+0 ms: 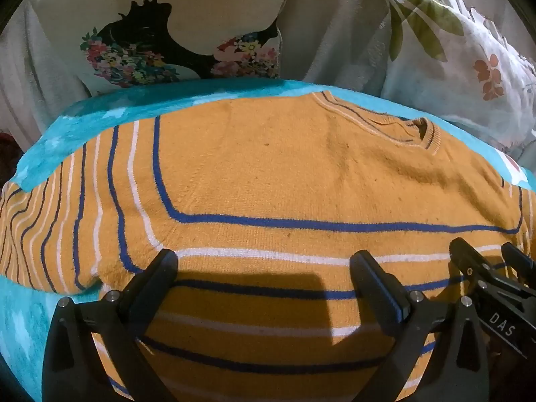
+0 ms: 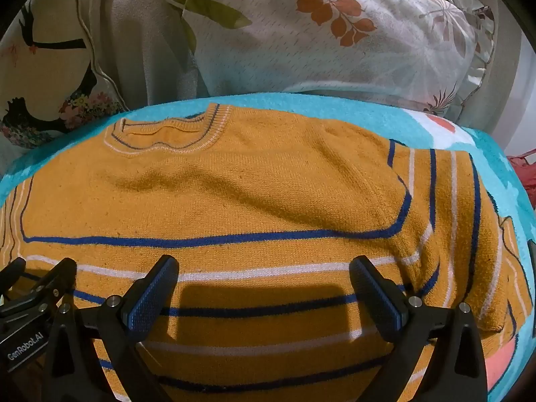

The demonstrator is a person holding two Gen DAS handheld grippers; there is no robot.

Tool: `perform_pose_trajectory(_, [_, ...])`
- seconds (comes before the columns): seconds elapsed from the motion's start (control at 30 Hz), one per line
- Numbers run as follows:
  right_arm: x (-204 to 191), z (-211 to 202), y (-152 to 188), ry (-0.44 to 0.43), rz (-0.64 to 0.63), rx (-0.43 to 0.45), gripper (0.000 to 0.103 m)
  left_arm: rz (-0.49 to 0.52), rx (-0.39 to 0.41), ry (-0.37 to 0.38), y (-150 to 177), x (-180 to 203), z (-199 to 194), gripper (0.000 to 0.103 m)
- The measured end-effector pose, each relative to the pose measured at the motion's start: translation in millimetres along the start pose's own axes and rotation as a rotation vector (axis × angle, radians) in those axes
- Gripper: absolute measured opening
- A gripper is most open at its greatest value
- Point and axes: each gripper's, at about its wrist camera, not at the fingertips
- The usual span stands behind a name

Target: Fold small clothes

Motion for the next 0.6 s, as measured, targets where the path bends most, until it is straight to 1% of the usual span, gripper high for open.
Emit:
perform_pose_trajectory(0.33, [-0.4,-0.3,-0.2,0.000,0.000,0.001,0.103,0.013,-0.013,0.017,-4.3,-1.8,2.4,0.103])
perform_pose_trajectory(0.37, [-0.6,-0.3,-0.3,0.001,0.000,0.001,0.103,-0.002,0.003,-0.007,0.3,-1.4,-4.5,0.103])
perform_pose_trajectory(0.6, [0.1,-0.1,0.0,-0.002,0.002,0.002,0.103,-0.005,0.002,-0.014,-0.3,0.4,-5.1,0.103])
Point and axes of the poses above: each gripper's, at about its wrist camera, not at the fingertips, and z roughly the way its jaws point, x to its right, y to its underside, and after that the axes turned 12 degrees about -z, right-handed
